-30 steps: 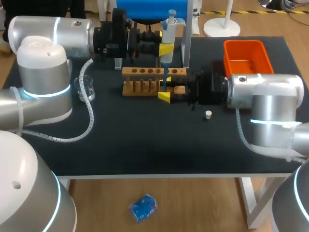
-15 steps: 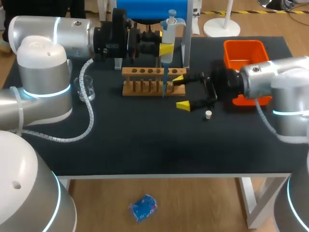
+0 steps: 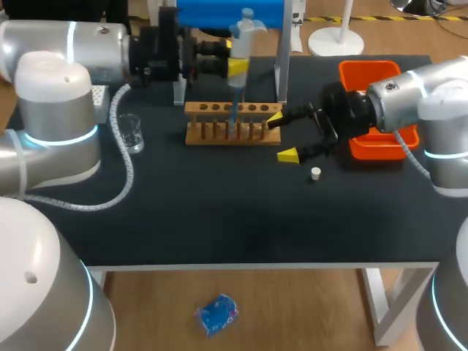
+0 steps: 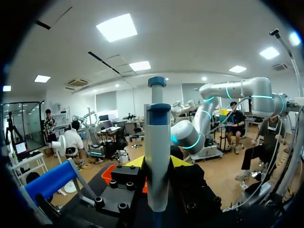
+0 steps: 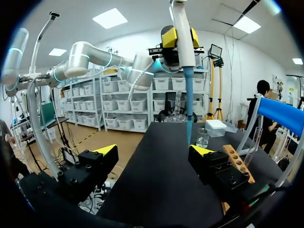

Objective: Invert the test tube, pick up the pipette, mount the tip to pipette, aspirate from beaker and dispense into the tube, eject the tip, return the pipette, and cap with the stopper.

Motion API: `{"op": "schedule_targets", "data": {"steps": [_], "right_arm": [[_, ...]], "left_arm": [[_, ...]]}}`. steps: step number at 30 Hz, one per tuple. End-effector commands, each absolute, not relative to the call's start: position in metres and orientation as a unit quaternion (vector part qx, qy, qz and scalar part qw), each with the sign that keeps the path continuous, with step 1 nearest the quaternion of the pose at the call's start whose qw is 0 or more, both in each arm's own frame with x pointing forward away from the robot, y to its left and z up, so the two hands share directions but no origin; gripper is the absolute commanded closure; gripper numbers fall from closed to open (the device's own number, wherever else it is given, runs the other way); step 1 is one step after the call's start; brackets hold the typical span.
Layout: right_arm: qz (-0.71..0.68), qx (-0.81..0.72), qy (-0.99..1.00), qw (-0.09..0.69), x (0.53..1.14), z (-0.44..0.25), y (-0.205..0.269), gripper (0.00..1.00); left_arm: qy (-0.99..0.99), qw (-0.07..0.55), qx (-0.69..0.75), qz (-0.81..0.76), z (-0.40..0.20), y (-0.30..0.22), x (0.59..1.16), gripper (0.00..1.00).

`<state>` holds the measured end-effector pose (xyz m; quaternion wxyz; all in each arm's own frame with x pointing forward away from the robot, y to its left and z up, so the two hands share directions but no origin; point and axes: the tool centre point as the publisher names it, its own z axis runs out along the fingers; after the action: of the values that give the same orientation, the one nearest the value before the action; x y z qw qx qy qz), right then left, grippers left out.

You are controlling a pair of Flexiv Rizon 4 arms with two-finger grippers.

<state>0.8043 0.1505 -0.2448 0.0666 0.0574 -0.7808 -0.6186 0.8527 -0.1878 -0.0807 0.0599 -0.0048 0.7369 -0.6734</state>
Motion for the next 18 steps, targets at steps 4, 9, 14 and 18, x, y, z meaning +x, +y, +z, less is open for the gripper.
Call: {"op": "schedule_targets", "data": {"steps": [4,9,14,18], "right_arm": [[-0.618,0.058,-0.781,0.067,0.8036,-0.2441,0.1496,0.0],[-0.618,0.058,-0.781,0.067,0.8036,-0.2441,0.1496,0.0],[-0.618,0.058,-0.781,0.067,0.8036,-0.2441,0.1496,0.0],[-0.618,0.058,-0.781,0.067,0.8036,-0.2441,0.1496,0.0]], "left_arm": [[0.748,0.094,-0.043,-0.656,-0.0778,-0.1387,0.844,1.0],[0.748,0.094,-0.043,-0.656,-0.0778,-0.1387,0.844,1.0],[0.748,0.094,-0.043,-0.656,-0.0778,-0.1387,0.844,1.0],[0.748,0.094,-0.043,-0.656,-0.0778,-0.1387,0.844,1.0]]}}
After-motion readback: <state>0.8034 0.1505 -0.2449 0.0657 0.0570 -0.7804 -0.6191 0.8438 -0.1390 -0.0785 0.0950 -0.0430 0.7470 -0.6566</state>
